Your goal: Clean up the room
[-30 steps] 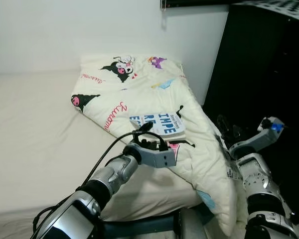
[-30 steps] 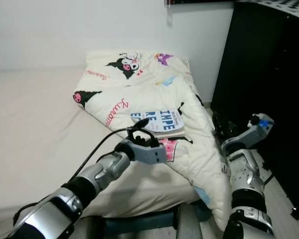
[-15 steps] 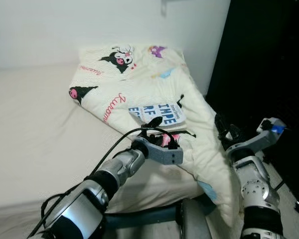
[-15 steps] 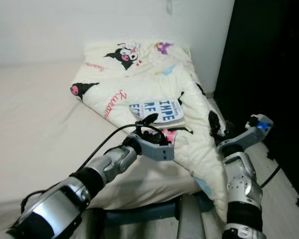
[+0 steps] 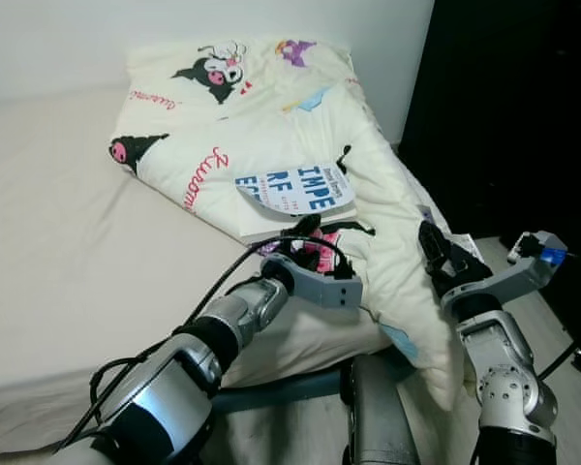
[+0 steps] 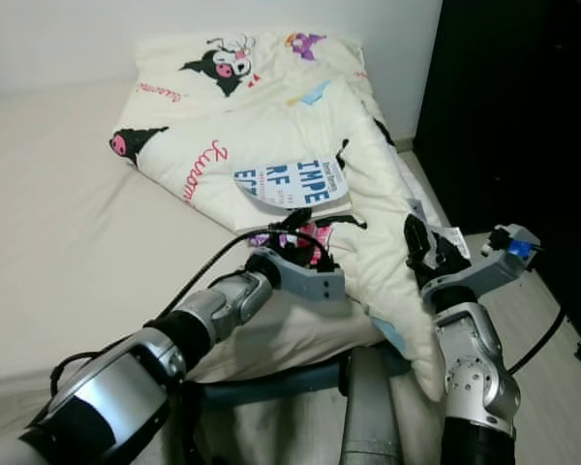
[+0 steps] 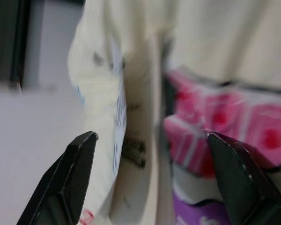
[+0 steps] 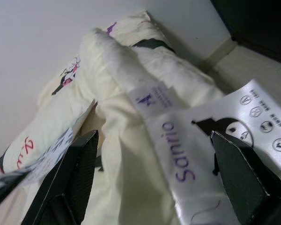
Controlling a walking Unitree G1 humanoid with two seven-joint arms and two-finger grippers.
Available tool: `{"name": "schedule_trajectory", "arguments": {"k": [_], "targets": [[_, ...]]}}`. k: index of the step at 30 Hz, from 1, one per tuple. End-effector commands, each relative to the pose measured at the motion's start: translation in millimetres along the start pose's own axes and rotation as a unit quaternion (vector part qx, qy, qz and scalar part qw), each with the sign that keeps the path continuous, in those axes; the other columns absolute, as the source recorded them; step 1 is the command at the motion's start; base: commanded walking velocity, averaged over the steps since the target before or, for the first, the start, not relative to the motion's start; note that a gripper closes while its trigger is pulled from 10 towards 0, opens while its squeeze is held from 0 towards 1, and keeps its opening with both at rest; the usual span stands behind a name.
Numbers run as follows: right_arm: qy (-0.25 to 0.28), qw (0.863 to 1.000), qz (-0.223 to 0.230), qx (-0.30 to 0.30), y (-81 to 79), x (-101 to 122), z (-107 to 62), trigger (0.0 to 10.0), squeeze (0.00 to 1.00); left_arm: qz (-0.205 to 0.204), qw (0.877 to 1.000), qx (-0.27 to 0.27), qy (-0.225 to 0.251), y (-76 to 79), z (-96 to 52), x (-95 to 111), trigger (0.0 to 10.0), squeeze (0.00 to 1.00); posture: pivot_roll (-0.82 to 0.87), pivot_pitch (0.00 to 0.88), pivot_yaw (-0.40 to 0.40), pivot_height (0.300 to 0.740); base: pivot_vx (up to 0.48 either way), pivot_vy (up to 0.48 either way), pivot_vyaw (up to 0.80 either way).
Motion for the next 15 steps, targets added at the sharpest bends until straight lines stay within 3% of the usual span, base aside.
{"name": "schedule_trajectory", "arguments": {"k": [1,3,7,15], "targets": [[-0.017,1.0,0.009,-0.001,-2.7,-8,-4.7,10.0,0.0,-0.038,0.999,0.01,-0.022,-9.1,1.5,-8,10.0,0.0,-0.14,0.325,0.073,0.485,0.0,0.0,0.0],[-0.023,1.0,0.011,-0.004,-3.9,-9,-7.9,10.0,0.0,-0.076,0.996,0.045,-0.015,-29.4,8.8,-6,10.0,0.0,-0.14,0.331,0.073,0.485,0.0,0.0,0.0],[-0.029,0.999,0.015,-0.007,-6.8,-11,-9.8,10.0,0.0,-0.08,0.995,0.063,0.002,-43.5,14.8,-1,10.0,0.0,-0.13,0.337,0.074,0.485,0.0,0.0,0.0],[-0.032,0.999,0.02,-0.009,-11.9,-11,-11.9,10.0,0.0,-0.061,0.997,0.034,0.023,-31.2,13.3,7,10.0,0.0,-0.13,0.348,0.085,0.485,0.0,0.0,0.0]]}}
Point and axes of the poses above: a point about 5 cm out from each wrist's last joint towards the gripper, its own z axis pointing out of the wrist towards the gripper, its own x axis along the axis of the wrist's last joint, y = z × x, the point moved 1 cm from there along z, pointing out of the wrist towards the gripper
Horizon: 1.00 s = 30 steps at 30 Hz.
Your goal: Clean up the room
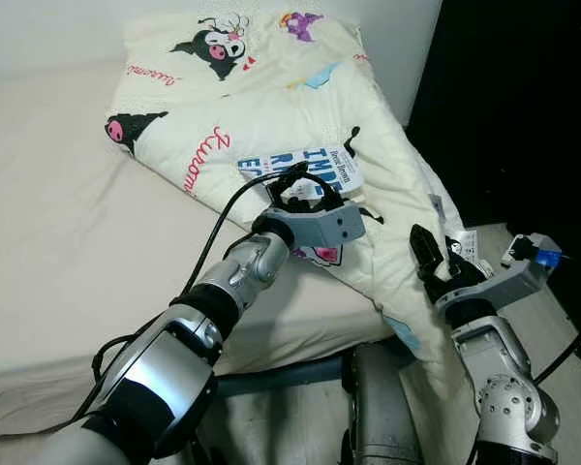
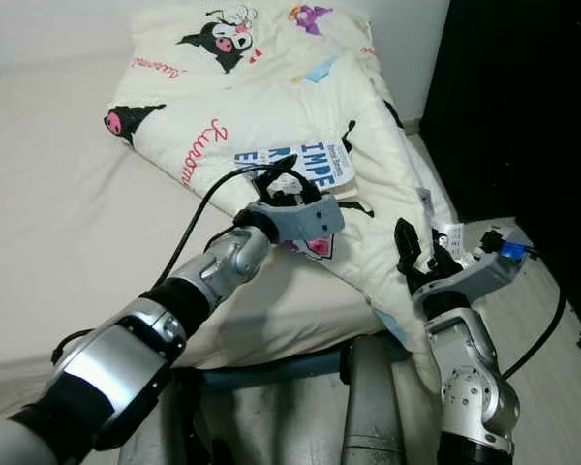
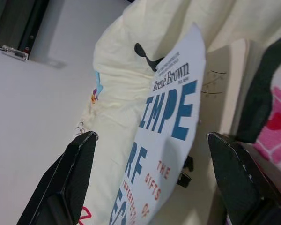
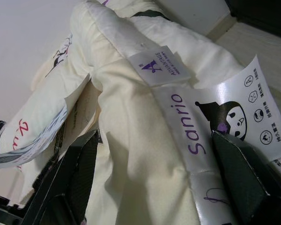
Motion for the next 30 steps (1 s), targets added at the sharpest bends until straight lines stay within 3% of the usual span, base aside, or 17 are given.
{"name": "schedule_trajectory", "arguments": {"k": [1,6,13,18,24,30], "targets": [[-0.015,1.0,0.008,-0.004,-1.5,-7,-4.7,10.0,0.0,0.015,0.999,-0.034,0.005,15.5,-7.9,-2,10.0,0.0,-0.13,0.353,0.086,0.485,0.0,0.0,0.0],[-0.016,1.0,0.008,-0.008,-1.2,-5,-8.4,10.0,0.0,0.04,0.998,-0.056,-0.004,26.7,-14.8,-9,10.0,0.0,-0.14,0.358,0.089,0.485,0.0,0.0,0.0],[-0.014,1.0,0.008,-0.012,-2.3,-3,-10.7,10.0,0.0,0.053,0.996,-0.061,-0.024,28.9,-15.7,-14,10.0,0.0,-0.14,0.37,0.094,0.485,0.0,0.0,0.0],[-0.016,1.0,0.008,-0.013,-3.6,-3,-14.4,10.0,0.0,0.056,0.997,-0.026,-0.038,15.0,-6.9,-13,10.0,0.0,-0.15,0.381,0.094,0.485,0.0,0.0,0.0],[-0.018,1.0,0.009,-0.014,-3.6,-4,-15.2,10.0,0.0,0.059,0.997,-0.017,-0.044,9.9,-3.0,-12,10.0,0.0,-0.15,0.384,0.095,0.485,0.0,0.0,0.0],[-0.02,1.0,0.011,-0.014,-6.5,-6,-15.1,10.0,0.0,0.087,0.994,-0.018,-0.059,6.9,-1.2,-15,10.0,0.0,-0.15,0.388,0.099,0.485,0.0,0.0,0.0]]}}
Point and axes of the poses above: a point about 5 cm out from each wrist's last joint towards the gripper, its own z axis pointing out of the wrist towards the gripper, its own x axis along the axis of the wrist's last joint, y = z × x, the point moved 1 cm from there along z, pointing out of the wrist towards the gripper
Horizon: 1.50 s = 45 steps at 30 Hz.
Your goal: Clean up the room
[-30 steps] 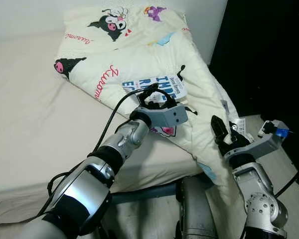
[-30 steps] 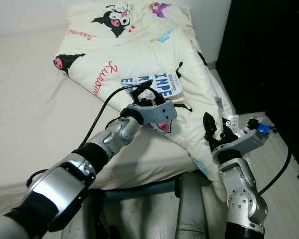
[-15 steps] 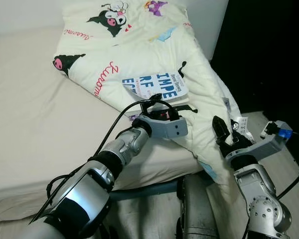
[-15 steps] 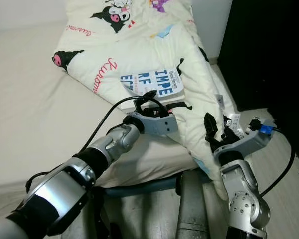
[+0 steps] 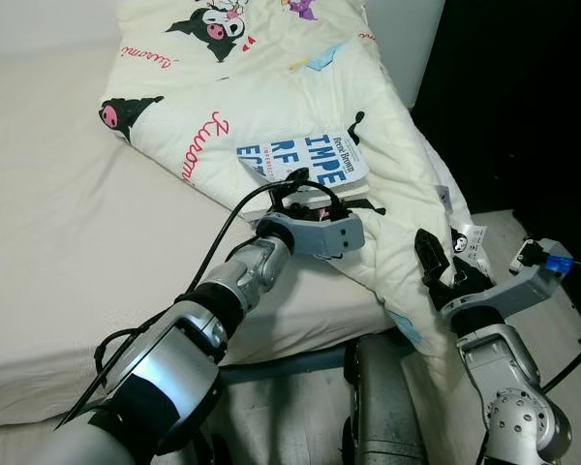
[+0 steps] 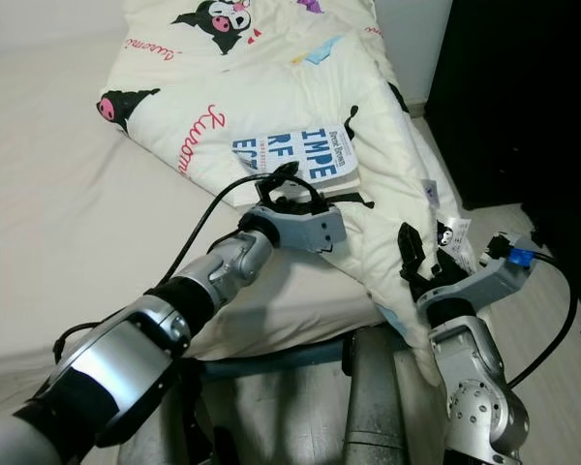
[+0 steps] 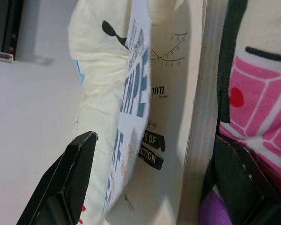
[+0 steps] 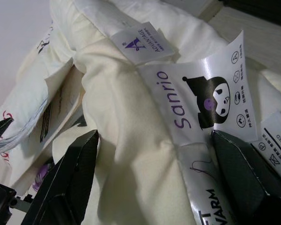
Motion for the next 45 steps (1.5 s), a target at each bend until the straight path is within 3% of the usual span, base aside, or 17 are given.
{"name": "schedule_trajectory", "arguments": {"k": [1,2,3,5,24,25,26,28,29,32,33,34,36,37,39,42,45], "targets": [[-0.016,1.0,0.007,0.001,-2.6,-7,-3.2,10.0,0.0,0.03,0.999,-0.014,-0.022,6.3,-4.8,-11,10.0,0.0,-0.15,0.389,0.1,0.485,0.0,0.0,0.0],[-0.016,1.0,0.007,0.001,-2.6,-7,-3.2,10.0,0.0,0.03,0.999,-0.014,-0.022,6.3,-4.8,-11,10.0,0.0,-0.15,0.389,0.1,0.485,0.0,0.0,0.0],[-0.015,1.0,0.007,0.0,-2.7,-6,-3.8,10.0,0.0,0.045,0.998,-0.017,-0.033,7.0,-7.5,-19,0.9,0.0,-0.16,0.388,0.101,0.485,0.0,0.0,0.0],[-0.014,1.0,0.006,-0.001,-2.2,-5,-4.1,10.0,0.0,0.049,0.997,-0.016,-0.05,5.9,-10.2,-28,0.0,0.0,-0.16,0.388,0.103,0.485,0.0,0.0,0.0],[-0.005,1.0,0.003,0.009,-3.7,0,7.0,10.0,0.0,-0.052,0.989,0.073,-0.118,-37.7,-17.4,-73,0.0,0.0,-0.14,0.325,0.092,0.485,0.0,0.0,0.0],[-0.001,1.0,0.002,0.012,-4.5,2,10.7,10.0,0.0,-0.129,0.982,0.084,-0.112,-43.9,-18.2,-75,0.0,0.0,-0.14,0.296,0.087,0.485,0.0,0.0,0.0],[-0.001,1.0,0.002,0.012,-4.5,2,10.7,10.0,0.0,-0.129,0.982,0.084,-0.112,-43.9,-18.2,-75,0.0,0.0,-0.14,0.296,0.087,0.485,0.0,0.0,0.0],[0.014,1.0,-0.003,0.021,-5.9,12,19.4,10.0,0.0,-0.34,0.935,0.07,-0.067,-51.3,-19.0,-71,0.0,0.0,-0.13,0.272,0.08,0.485,0.0,0.0,0.0],[0.014,1.0,-0.003,0.021,-5.9,12,19.4,10.0,0.0,-0.34,0.935,0.07,-0.067,-51.3,-19.0,-71,0.0,0.0,-0.13,0.272,0.08,0.485,0.0,0.0,0.0],[0.073,0.996,0.011,0.041,-6.4,46,33.0,10.0,0.0,-0.607,0.792,0.045,0.054,-74.0,-32.1,-67,0.0,0.0,-0.11,0.234,0.062,0.485,0.0,0.0,0.0],[0.073,0.996,0.011,0.041,-6.4,46,33.0,10.0,0.0,-0.607,0.792,0.045,0.054,-74.0,-32.1,-67,0.0,0.0,-0.11,0.234,0.062,0.485,0.0,0.0,0.0],[0.093,0.994,0.016,0.05,-6.8,58,36.5,10.0,0.0,-0.64,0.762,0.045,0.087,-82.9,-40.3,-69,0.0,0.0,-0.1,0.228,0.058,0.485,0.0,0.0,0.0],[0.093,0.994,0.016,0.05,-6.8,58,36.5,10.0,0.0,-0.64,0.762,0.045,0.087,-82.9,-40.3,-69,0.0,0.0,-0.1,0.228,0.058,0.485,0.0,0.0,0.0],[0.111,0.992,0.011,0.063,-7.7,71,40.0,10.0,0.0,-0.67,0.732,0.051,0.109,-92.6,-51.9,-76,0.0,0.0,-0.1,0.22,0.051,0.485,0.0,0.0,0.0],[0.121,0.99,-0.006,0.076,-7.9,81,46.0,10.0,0.0,-0.695,0.705,0.064,0.128,-102.9,-69.1,-86,0.0,0.0,-0.08,0.208,0.035,0.485,0.0,0.0,0.0],[0.119,0.989,-0.057,0.07,0.5,95,61.4,10.0,0.0,-0.705,0.69,0.101,0.132,-116.6,-101.7,-106,0.0,0.0,-0.05,0.207,0.009,0.485,0.0,0.0,0.0],[0.111,0.99,-0.082,0.036,16.9,101,70.8,10.0,0.0,-0.695,0.697,0.129,0.119,-121.9,-117.0,-117,0.0,0.0,-0.03,0.217,0.001,0.485,0.0,0.0,0.0]]}}
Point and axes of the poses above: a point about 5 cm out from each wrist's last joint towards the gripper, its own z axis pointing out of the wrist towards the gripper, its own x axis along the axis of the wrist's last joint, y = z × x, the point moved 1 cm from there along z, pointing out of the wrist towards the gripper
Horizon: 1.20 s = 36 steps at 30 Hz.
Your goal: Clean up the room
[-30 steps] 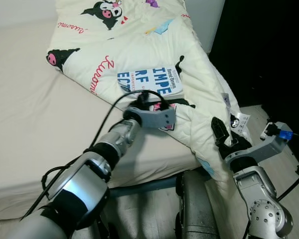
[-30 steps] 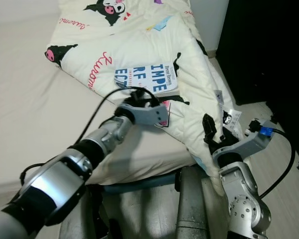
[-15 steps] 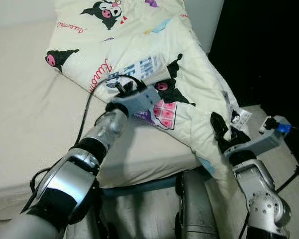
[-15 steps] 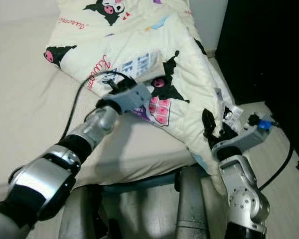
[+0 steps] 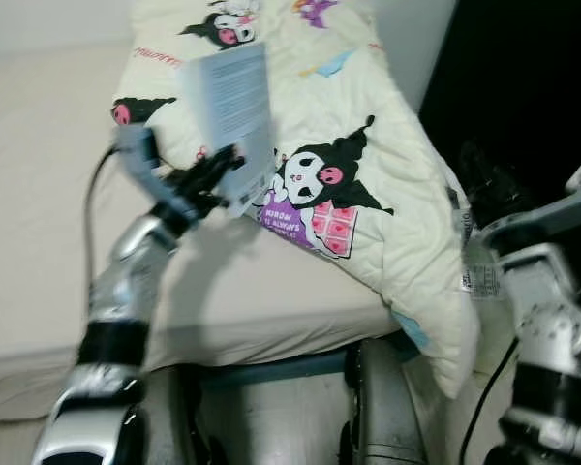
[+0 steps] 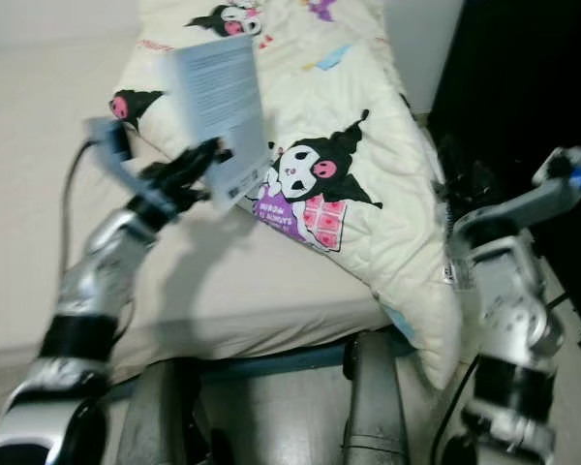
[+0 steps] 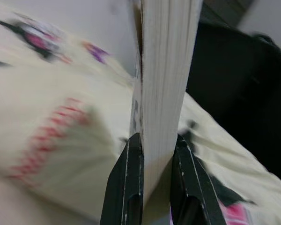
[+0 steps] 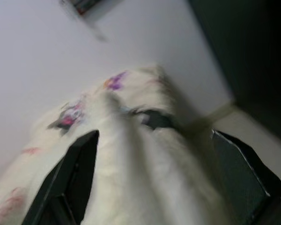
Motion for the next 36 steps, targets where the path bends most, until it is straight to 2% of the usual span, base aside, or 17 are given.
{"name": "schedule_trajectory", "arguments": {"k": [1,3,4,5,6,7,8,9,16,19,21,28,29,30,31,34,36], "targets": [[-0.024,0.999,-0.005,-0.026,13.7,-15,-0.1,10.0,0.0,0.008,0.999,-0.003,0.031,-2.1,-4.5,19,0.0,0.0,-0.03,0.217,0.001,0.485,0.0,0.0,0.0],[-0.027,0.999,-0.001,-0.041,25.1,-15,1.3,10.0,0.0,0.011,0.999,0.004,0.033,-4.7,-9.2,24,0.0,0.0,-0.01,0.227,-0.002,0.485,0.0,0.0,0.0],[-0.027,0.999,-0.001,-0.041,25.1,-15,1.3,10.0,0.0,0.011,0.999,0.004,0.033,-4.7,-9.2,24,0.0,0.0,-0.01,0.227,-0.002,0.485,0.0,0.0,0.0],[-0.035,0.998,-0.004,-0.056,37.6,-16,1.8,10.0,0.0,0.012,0.999,0.008,0.033,-5.9,-15.2,30,0.0,0.0,0.02,0.242,-0.006,0.485,0.0,0.0,0.0],[-0.042,0.997,0.0,-0.058,46.0,-18,1.6,10.0,0.27,0.028,0.999,0.015,0.03,-7.4,-20.0,37,0.0,0.0,0.03,0.251,-0.008,0.485,0.0,0.0,0.0],[-0.042,0.997,0.0,-0.058,46.0,-18,1.6,10.0,0.27,0.028,0.999,0.015,0.03,-7.4,-20.0,37,0.0,0.0,0.03,0.251,-0.008,0.485,0.0,0.0,0.0],[-0.051,0.998,0.003,-0.039,48.7,-19,1.5,10.0,1.0,0.041,0.998,0.031,0.032,-10.2,-23.5,48,0.0,0.0,0.03,0.265,-0.005,0.485,0.0,0.0,0.0],[-0.06,0.998,0.021,-0.007,48.0,-21,0.5,10.0,1.0,0.064,0.995,0.06,0.043,-14.8,-25.3,65,0.0,0.0,0.03,0.279,-0.008,0.485,0.0,0.0,0.0],[-0.082,0.996,0.029,0.005,55.3,-27,-2.2,10.0,1.0,0.084,0.99,0.101,0.057,-18.0,-24.6,85,0.0,0.0,0.04,0.312,-0.006,0.485,0.0,0.0,0.0],[-0.086,0.995,0.045,0.034,54.2,-28,-4.4,10.0,1.0,0.088,0.988,0.11,0.058,-17.7,-23.8,89,0.0,0.0,0.04,0.319,-0.002,0.485,0.0,0.0,0.0],[-0.099,0.989,0.074,0.082,52.0,-30,-10.7,10.0,1.0,0.095,0.987,0.117,0.054,-17.7,-22.8,92,0.0,0.0,0.04,0.329,0.005,0.485,0.0,0.0,0.0],[-0.128,0.984,0.09,0.084,61.1,-37,-17.9,10.0,1.0,0.094,0.987,0.125,0.042,-16.0,-22.9,91,0.0,0.0,0.04,0.339,0.012,0.485,0.0,0.0,0.0],[-0.157,0.982,0.077,0.069,63.5,-45,-19.3,10.0,0.7,0.094,0.987,0.126,0.039,-14.8,-22.5,91,0.0,0.0,0.04,0.341,0.013,0.485,0.0,0.0,0.0],[-0.182,0.981,0.057,0.046,66.6,-52,-20.1,10.0,0.31,0.094,0.987,0.126,0.038,-14.1,-22.2,90,0.0,0.0,0.04,0.341,0.013,0.485,0.0,0.0,0.0],[-0.198,0.979,0.041,0.02,69.9,-57,-20.4,10.0,0.0,0.093,0.987,0.126,0.037,-13.6,-22.0,90,0.0,0.0,0.04,0.341,0.013,0.485,0.0,0.0,0.0],[-0.204,0.978,0.042,0.011,68.2,-62,-18.1,10.0,0.0,0.093,0.987,0.127,0.037,-12.9,-21.3,92,0.0,0.0,0.04,0.341,0.012,0.485,0.0,0.0,0.0],[-0.2,0.977,0.057,0.04,57.6,-64,-13.3,10.0,0.0,0.1,0.986,0.125,0.038,-11.1,-19.9,94,0.0,0.0,0.05,0.341,0.013,0.485,0.0,0.0,0.0]]}}
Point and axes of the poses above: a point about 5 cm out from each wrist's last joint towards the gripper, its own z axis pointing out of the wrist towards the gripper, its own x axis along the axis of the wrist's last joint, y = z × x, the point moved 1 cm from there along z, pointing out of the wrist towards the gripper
